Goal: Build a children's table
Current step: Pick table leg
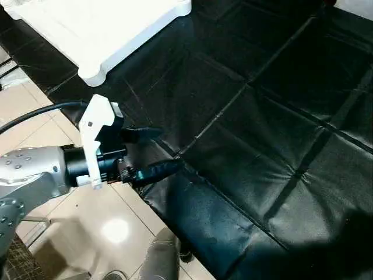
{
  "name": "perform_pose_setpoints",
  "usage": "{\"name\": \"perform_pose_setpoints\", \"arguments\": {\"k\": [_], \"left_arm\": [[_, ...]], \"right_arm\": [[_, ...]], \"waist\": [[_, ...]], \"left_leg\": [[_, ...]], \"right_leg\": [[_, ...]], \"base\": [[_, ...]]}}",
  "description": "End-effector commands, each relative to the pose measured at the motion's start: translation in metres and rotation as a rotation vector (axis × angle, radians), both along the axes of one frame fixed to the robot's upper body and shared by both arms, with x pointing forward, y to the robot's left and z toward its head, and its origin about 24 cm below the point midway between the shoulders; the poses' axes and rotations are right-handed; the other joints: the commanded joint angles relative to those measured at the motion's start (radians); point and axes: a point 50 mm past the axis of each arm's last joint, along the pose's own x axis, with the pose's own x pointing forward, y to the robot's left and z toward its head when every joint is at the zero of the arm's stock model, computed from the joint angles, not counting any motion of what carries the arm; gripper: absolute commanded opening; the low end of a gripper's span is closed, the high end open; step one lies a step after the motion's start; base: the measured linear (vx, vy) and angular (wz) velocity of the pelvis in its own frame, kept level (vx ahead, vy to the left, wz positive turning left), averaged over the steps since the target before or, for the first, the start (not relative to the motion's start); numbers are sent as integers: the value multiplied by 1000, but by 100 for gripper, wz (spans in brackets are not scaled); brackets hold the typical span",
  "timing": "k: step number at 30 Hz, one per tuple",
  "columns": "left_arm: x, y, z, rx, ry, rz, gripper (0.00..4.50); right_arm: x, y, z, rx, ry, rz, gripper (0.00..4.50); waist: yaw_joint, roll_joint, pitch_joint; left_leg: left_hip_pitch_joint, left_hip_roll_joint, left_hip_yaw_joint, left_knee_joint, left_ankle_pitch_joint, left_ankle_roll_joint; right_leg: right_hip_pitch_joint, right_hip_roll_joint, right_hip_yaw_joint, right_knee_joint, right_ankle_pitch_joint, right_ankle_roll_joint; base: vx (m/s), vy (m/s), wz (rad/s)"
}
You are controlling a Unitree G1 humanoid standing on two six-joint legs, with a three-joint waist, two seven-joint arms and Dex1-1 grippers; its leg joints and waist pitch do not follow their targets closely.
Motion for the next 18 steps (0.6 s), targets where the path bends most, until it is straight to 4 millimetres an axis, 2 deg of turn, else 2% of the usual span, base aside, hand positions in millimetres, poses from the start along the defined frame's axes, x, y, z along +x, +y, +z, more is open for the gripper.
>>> {"name": "perform_pose_setpoints", "arguments": {"k": [1,9,12,17,18], "left_arm": [[-2,8,0,16,10,15,445],[-3,21,2,44,15,38,445],[-3,20,2,47,18,34,445],[-3,19,0,46,20,29,445],[-2,19,0,44,19,27,445]], "right_arm": [[-5,-5,7,-4,-20,-28,450],[5,2,1,16,16,77,450],[7,3,0,49,-21,138,450],[12,8,-3,55,-23,236,450],[15,12,-5,51,-14,307,450]], "waist": [[5,-32,-87],[12,-27,-90],[21,-19,-94],[32,-21,-97],[33,-23,-97]], "left_leg": [[42,78,-51,-41,26,169],[43,82,-53,-41,22,166],[45,83,-53,-39,27,168],[45,85,-53,-38,32,174],[43,83,-52,-37,33,176]], "right_leg": [[69,-115,69,-60,132,-245],[69,-116,69,-60,129,-262],[70,-117,69,-56,150,-270],[71,-117,70,-55,169,-280],[73,-116,70,-53,173,-282]], "base": [[0,0,0],[0,0,0],[0,0,0],[0,0,0],[0,0,0]]}}
